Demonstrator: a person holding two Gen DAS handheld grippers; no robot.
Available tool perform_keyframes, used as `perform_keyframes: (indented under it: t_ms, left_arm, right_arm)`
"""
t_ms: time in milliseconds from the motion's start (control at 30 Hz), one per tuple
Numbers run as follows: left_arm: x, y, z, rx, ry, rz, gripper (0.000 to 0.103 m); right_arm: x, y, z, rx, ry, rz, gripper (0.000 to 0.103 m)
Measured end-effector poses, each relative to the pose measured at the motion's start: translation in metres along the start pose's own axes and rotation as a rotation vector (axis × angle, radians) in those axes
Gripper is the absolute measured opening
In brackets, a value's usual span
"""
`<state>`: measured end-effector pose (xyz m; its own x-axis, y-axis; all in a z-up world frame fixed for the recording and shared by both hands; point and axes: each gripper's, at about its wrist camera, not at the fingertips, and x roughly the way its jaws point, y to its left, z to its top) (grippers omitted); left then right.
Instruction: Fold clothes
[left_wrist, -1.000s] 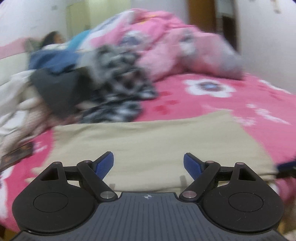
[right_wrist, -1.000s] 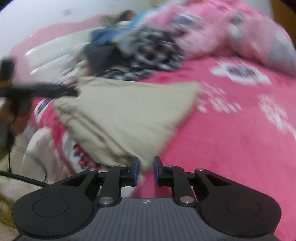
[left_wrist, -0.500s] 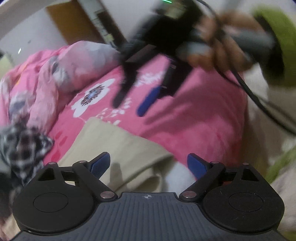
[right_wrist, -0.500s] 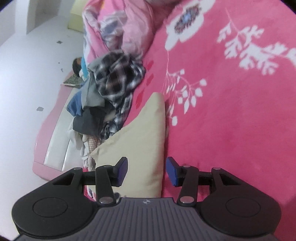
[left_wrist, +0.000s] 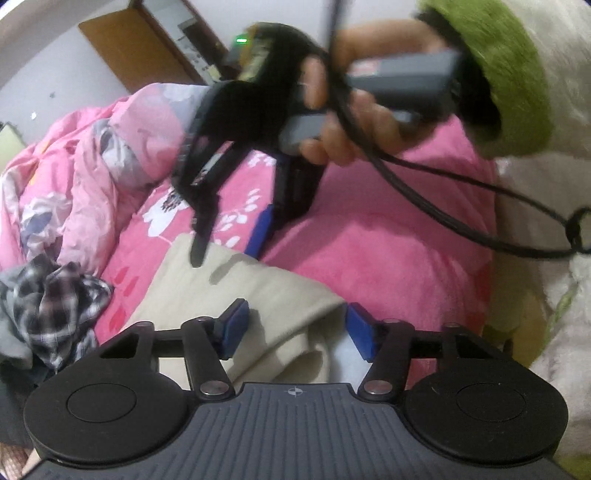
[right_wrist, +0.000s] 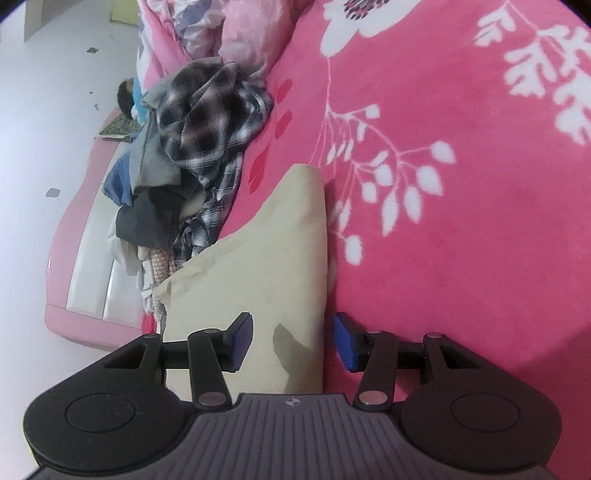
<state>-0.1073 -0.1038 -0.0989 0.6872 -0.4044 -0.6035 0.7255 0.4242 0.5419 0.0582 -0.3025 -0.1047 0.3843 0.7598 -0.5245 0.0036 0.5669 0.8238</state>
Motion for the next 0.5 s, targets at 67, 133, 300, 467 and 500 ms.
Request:
perform_keyframes:
  t_ms: [67, 133, 300, 467, 500]
  left_arm:
    - [0.002, -0.008, -0.001, 0.046, -0.011, 0.027, 0.066]
    - [0.003, -0.005, -0.001, 0.015, -0.021, 0.020, 0.066]
    - [0.001, 0.015, -0.001, -0.119, -0.043, -0.004, 0.044]
    - [-0.005, 0.031, -0.002, -0.253, -0.078, -0.016, 0.030]
    - [-0.008, 0.034, -0.003, -0.281, -0.092, -0.014, 0.027]
  right_arm:
    - [0.003, 0.000, 0.001, 0.007, -0.001, -0.005, 0.050]
    - [0.005, 0.001, 0.002, 0.011, -0.005, -0.013, 0.050]
    - [0.014, 0.005, 0.003, 0.006, -0.020, -0.032, 0.049]
    - [0.023, 0.006, 0.006, -0.003, -0.051, -0.039, 0.025]
    - [0.024, 0.006, 0.006, 0.004, -0.058, -0.037, 0.022]
